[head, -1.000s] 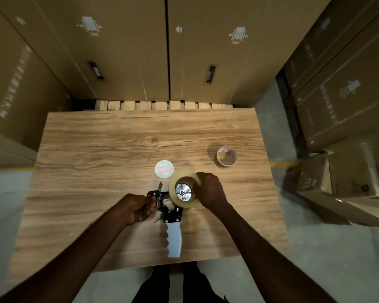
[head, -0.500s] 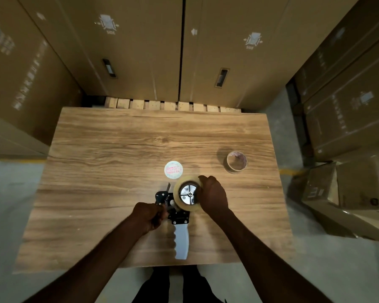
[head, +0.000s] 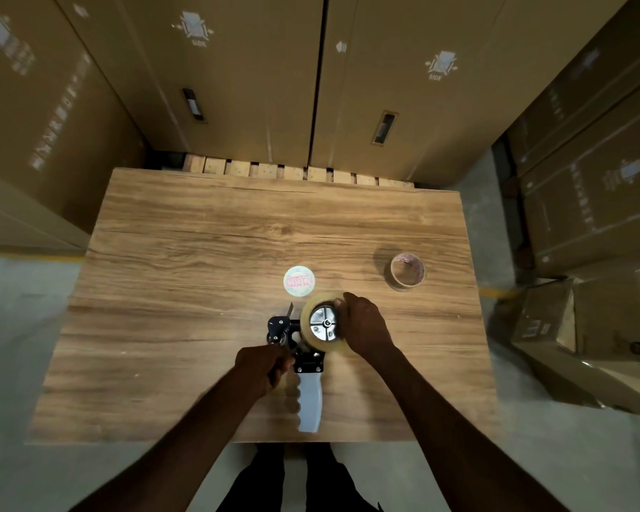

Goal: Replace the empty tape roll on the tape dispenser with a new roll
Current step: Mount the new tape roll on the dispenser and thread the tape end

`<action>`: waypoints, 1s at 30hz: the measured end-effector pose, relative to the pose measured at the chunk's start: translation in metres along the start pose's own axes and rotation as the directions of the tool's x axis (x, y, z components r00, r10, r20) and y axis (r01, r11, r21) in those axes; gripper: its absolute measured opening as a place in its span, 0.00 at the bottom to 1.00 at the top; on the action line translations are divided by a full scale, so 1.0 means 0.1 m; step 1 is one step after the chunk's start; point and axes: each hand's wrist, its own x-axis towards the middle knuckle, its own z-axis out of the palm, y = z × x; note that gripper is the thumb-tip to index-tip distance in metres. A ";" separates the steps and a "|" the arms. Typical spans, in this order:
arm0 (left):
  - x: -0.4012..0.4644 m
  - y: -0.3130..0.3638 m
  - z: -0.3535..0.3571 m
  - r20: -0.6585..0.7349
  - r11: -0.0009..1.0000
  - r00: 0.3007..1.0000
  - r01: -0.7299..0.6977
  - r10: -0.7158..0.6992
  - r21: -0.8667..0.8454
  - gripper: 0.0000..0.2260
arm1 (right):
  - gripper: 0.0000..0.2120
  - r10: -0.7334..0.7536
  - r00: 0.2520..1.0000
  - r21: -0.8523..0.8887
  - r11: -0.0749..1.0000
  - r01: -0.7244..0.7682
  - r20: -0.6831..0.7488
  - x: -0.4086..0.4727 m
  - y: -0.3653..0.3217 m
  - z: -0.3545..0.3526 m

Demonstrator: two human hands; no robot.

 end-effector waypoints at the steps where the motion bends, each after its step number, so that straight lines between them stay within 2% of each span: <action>1: 0.03 -0.01 -0.03 0.009 1.000 1.000 0.014 -0.014 0.000 0.05 | 0.19 -0.002 1.000 0.005 1.000 0.002 -0.006 0.00 0.00 0.00; 4: 0.00 0.00 -0.08 0.053 0.999 0.998 0.034 -0.036 0.035 0.04 | 0.19 -0.002 1.000 0.011 1.000 0.002 -0.006 0.03 0.01 0.02; 7: -0.12 0.03 -0.07 0.031 0.978 0.999 -0.049 0.043 0.202 0.12 | 0.21 -0.008 1.000 0.024 1.000 0.008 -0.014 0.05 0.06 0.04; 9: -0.20 0.05 -0.09 -0.027 0.874 0.977 -0.175 0.210 0.453 0.18 | 0.20 -0.001 1.000 0.030 1.000 0.001 -0.022 0.07 0.07 0.03; 10: -0.22 0.06 -0.13 -0.048 0.755 0.940 -0.239 0.337 0.610 0.20 | 0.19 0.002 1.000 0.029 1.000 -0.001 -0.020 0.06 0.06 0.02; 11: -0.24 0.08 -0.15 -0.057 0.590 0.877 -0.271 0.477 0.761 0.21 | 0.18 0.007 1.000 0.031 1.000 -0.007 -0.017 0.06 0.05 0.02; 12: -0.26 0.10 -0.15 -0.040 0.419 0.782 -0.288 0.621 0.861 0.19 | 0.16 0.014 1.000 0.030 0.999 -0.014 -0.013 0.05 0.04 0.02; 14: -0.31 0.19 -0.03 0.102 0.193 0.557 -0.445 0.824 0.874 0.12 | 0.16 0.030 1.000 0.025 0.999 -0.030 -0.001 0.05 0.02 0.00; 15: -0.36 0.25 0.06 0.201 0.102 0.463 -0.551 0.863 0.828 0.09 | 0.18 0.029 1.000 0.026 0.999 -0.029 0.011 0.05 0.01 -0.02; 16: -0.36 0.31 0.16 0.299 0.046 0.427 -0.633 0.853 0.773 0.13 | 0.21 0.033 0.999 0.035 0.999 -0.034 0.044 0.04 0.00 -0.04; 17: -0.36 0.38 0.24 0.404 0.010 0.437 -0.689 0.803 0.725 0.21 | 0.26 0.048 0.993 0.055 0.997 -0.054 0.108 0.04 0.01 -0.08; 19: -0.31 0.51 0.33 0.600 -0.065 0.482 -0.743 0.639 0.666 0.39 | 0.42 0.039 0.961 0.111 0.991 -0.072 0.275 0.02 0.09 -0.18; 21: -0.21 0.61 0.33 0.711 -0.169 0.496 -0.749 0.499 0.641 0.49 | 0.57 -0.054 0.926 0.114 0.993 0.012 0.373 -0.01 0.21 -0.29; 22: -0.14 0.64 0.31 0.744 -0.216 0.503 -0.744 0.440 0.632 0.51 | 0.62 -0.107 0.910 0.109 0.992 0.069 0.400 -0.02 0.26 -0.33; 24: -0.03 0.69 0.29 0.776 -0.291 0.540 -0.724 0.325 0.625 0.57 | 0.65 -0.169 0.877 0.093 0.985 0.142 0.450 -0.03 0.34 -0.37; 26: 0.02 0.70 0.29 0.789 -0.368 0.546 -0.698 0.281 0.614 0.60 | 0.66 -0.190 0.865 0.009 0.978 0.209 0.464 -0.04 0.35 -0.36; 28: 0.07 0.68 0.29 0.803 -0.405 0.503 -0.694 0.318 0.595 0.57 | 0.64 -0.220 0.876 -0.020 0.967 0.253 0.430 -0.02 0.34 -0.32; 30: 0.09 0.65 0.28 0.807 -0.397 0.466 -0.706 0.363 0.586 0.54 | 0.61 -0.246 0.886 -0.007 0.963 0.270 0.393 -0.01 0.33 -0.31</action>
